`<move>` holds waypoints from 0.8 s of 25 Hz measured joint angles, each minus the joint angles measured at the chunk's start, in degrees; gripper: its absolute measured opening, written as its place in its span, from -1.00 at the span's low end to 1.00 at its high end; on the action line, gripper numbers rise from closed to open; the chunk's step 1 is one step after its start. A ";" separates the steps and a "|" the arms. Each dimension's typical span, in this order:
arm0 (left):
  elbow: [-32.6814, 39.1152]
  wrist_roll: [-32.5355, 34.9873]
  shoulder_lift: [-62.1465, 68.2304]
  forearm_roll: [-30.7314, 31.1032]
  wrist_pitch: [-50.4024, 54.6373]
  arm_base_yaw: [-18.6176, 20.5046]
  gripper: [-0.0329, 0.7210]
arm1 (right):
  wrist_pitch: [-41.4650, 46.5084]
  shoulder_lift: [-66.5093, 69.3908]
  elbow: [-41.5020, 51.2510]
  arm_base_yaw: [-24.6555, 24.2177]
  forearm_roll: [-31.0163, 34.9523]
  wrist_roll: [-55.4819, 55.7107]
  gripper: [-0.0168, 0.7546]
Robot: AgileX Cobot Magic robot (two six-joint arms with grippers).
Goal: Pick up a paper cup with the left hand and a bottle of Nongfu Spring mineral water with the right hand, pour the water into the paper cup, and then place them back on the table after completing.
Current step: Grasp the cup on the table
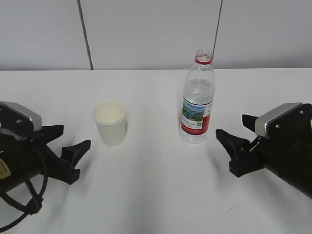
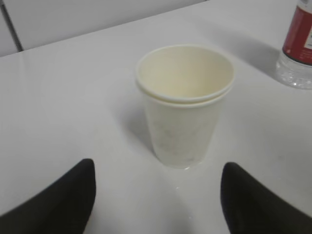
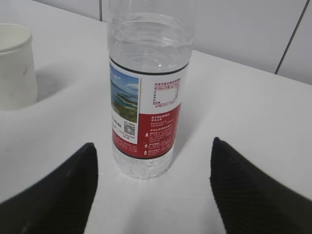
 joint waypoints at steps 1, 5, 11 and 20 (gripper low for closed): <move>-0.87 -0.04 0.57 1.87 0.00 0.00 0.43 | 0.00 0.00 0.00 0.00 0.00 0.00 0.43; -4.14 -2.17 4.01 5.97 -0.05 -0.05 0.70 | -0.10 0.00 0.00 0.00 0.00 0.00 0.43; -8.39 -4.35 8.21 5.78 0.07 -0.05 0.83 | -0.10 0.00 0.00 0.00 -0.02 0.00 0.43; -15.23 -5.31 12.56 8.14 0.00 -0.05 0.84 | -0.10 0.00 0.00 0.00 -0.12 0.00 0.43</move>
